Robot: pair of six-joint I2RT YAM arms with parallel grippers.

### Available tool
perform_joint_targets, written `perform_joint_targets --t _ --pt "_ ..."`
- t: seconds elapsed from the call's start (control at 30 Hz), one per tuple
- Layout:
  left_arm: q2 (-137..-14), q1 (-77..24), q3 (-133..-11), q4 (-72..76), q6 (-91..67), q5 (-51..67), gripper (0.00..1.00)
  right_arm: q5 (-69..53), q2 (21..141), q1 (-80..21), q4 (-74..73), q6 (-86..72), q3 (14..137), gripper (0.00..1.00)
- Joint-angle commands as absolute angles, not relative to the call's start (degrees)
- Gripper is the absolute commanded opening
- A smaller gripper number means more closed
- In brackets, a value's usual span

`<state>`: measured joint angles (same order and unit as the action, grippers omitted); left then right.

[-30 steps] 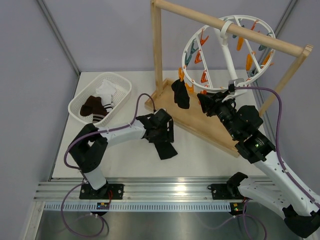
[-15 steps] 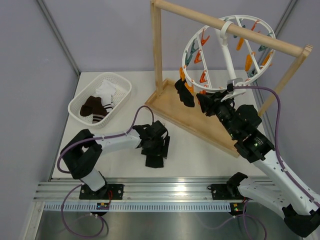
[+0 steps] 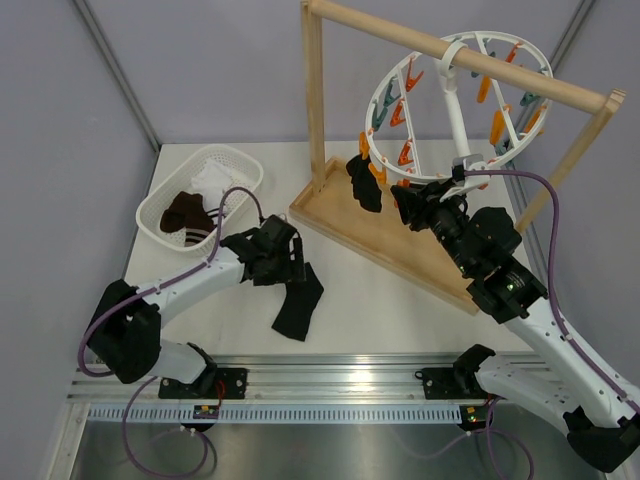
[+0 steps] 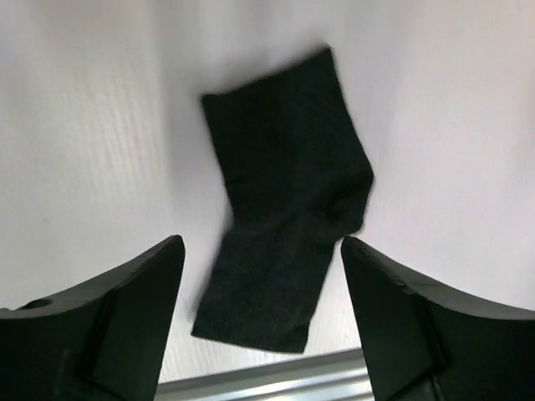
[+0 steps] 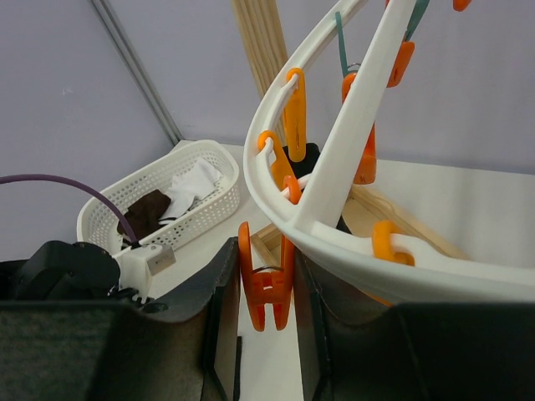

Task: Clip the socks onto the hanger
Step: Pick up the sock at the center of the board.

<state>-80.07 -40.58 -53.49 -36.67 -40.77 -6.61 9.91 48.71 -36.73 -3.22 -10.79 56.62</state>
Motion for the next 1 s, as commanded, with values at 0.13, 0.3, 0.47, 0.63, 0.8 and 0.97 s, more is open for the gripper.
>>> perform_joint_targets --t 0.13,0.3,0.47,0.63,0.8,0.97 --pt "-82.44 -34.19 -48.79 -26.65 -44.64 -4.14 0.66 5.98 48.69 -37.53 -10.72 -11.95 56.25 0.0" --pt "-85.69 -33.49 -47.55 -22.24 -45.61 -2.9 0.58 6.15 48.52 -37.53 -11.07 -11.87 56.07 0.0" --pt "-88.94 -33.13 -47.55 -20.66 -46.32 -4.39 0.52 5.98 48.87 -37.53 -11.07 -11.95 56.07 0.0" --pt "-91.93 -33.05 -46.59 -19.95 -47.9 -5.89 0.45 5.89 49.13 -37.53 -10.9 -11.95 55.99 0.0" --pt "-94.13 -33.13 -45.0 -18.02 -49.22 -6.15 0.4 5.89 49.48 -37.53 -10.46 -12.04 55.9 0.0" --pt "-96.15 -33.92 -43.77 -17.49 -49.75 -5.45 0.26 5.62 49.57 -37.53 -10.46 -12.13 55.81 0.0"
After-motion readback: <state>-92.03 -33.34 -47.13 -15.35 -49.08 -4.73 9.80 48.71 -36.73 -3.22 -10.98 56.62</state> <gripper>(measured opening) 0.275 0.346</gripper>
